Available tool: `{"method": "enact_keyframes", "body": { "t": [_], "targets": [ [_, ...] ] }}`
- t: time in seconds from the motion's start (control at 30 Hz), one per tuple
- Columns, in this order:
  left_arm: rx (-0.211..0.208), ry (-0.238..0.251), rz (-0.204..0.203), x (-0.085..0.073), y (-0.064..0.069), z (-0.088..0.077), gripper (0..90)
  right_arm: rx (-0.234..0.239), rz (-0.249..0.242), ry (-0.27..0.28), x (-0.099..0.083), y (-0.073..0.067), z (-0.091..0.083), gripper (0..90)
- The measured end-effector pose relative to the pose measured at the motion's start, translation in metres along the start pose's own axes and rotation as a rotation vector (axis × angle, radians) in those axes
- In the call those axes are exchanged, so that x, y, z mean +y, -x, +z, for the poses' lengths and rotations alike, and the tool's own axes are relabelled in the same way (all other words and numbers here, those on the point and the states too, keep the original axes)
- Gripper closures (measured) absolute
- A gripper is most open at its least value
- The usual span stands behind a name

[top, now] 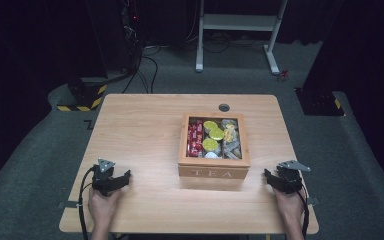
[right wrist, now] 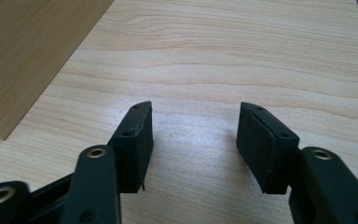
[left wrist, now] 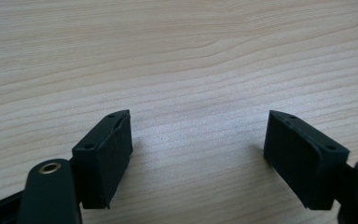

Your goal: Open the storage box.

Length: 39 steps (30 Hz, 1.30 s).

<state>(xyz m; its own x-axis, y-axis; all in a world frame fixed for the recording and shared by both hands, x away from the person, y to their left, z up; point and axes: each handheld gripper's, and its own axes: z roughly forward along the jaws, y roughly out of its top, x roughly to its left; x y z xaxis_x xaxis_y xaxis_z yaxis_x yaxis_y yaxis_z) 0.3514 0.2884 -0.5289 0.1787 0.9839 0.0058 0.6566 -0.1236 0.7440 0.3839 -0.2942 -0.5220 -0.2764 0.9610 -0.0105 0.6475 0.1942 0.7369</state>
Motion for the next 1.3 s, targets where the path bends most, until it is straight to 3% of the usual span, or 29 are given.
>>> {"method": "enact_keyframes", "body": {
  "t": [0.23, 0.43, 0.7, 1.07, 1.3],
  "targets": [
    [0.003, 0.002, -0.001, 0.000, 0.001, 0.000, 24.2, 0.000, -0.005, 0.002, -0.001, 0.000, -0.001, 48.4],
    [0.003, 0.002, 0.000, 0.000, 0.001, 0.000, 24.2, 0.054, 0.042, 0.028, -0.005, 0.001, -0.007, 57.8],
    [0.001, 0.001, -0.001, 0.000, 0.000, 0.000, 24.2, 0.106, 0.035, 0.074, -0.009, -0.008, -0.018, 62.1],
    [0.002, 0.002, -0.002, 0.000, 0.001, 0.000, 24.2, 0.180, 0.018, 0.089, -0.015, -0.030, -0.034, 67.3],
    [0.000, 0.001, -0.001, 0.000, 0.000, 0.000, 24.2, 0.236, -0.025, 0.093, -0.017, -0.049, -0.040, 74.3]
  ]
}}
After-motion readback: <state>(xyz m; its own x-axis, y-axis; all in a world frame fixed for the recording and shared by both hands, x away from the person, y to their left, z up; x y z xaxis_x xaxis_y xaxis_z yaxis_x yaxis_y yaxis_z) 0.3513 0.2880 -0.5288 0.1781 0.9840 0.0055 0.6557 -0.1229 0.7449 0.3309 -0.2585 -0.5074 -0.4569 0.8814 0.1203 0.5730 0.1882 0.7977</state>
